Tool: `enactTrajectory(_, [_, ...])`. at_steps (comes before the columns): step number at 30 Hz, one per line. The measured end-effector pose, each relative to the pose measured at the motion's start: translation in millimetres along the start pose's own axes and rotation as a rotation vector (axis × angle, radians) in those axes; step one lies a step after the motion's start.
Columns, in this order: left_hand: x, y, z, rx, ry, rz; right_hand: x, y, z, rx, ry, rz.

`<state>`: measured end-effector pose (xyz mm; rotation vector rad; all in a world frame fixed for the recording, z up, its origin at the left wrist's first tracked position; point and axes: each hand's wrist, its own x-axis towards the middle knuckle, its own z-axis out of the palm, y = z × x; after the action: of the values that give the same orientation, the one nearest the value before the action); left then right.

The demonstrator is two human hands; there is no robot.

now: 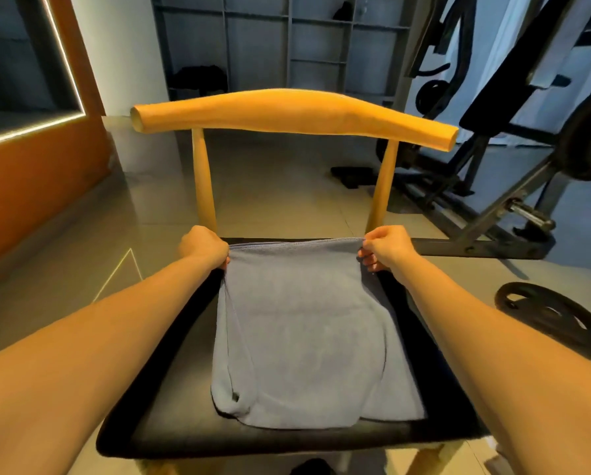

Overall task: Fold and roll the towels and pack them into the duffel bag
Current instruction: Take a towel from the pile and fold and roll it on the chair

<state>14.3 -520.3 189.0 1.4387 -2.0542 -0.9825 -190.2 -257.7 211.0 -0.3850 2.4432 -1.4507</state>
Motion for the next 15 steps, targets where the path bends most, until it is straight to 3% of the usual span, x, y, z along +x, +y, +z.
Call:
enactTrajectory(4, [0, -5, 2, 0.014, -0.034, 0.041, -3, 9, 2, -0.010, -0.140, -0.030])
enactTrajectory(8, [-57, 16, 0, 0.008, -0.125, 0.260, -25, 10, -19, -0.048, -0.140, -0.062])
enactTrajectory(13, [-158, 37, 4, 0.124, -0.569, 0.622, -99, 16, -58, -0.111, -0.198, 0.014])
enactTrajectory(15, [-192, 37, 4, 0.222, -0.632, 0.723, -132, 25, -74, -0.180, -0.232, 0.055])
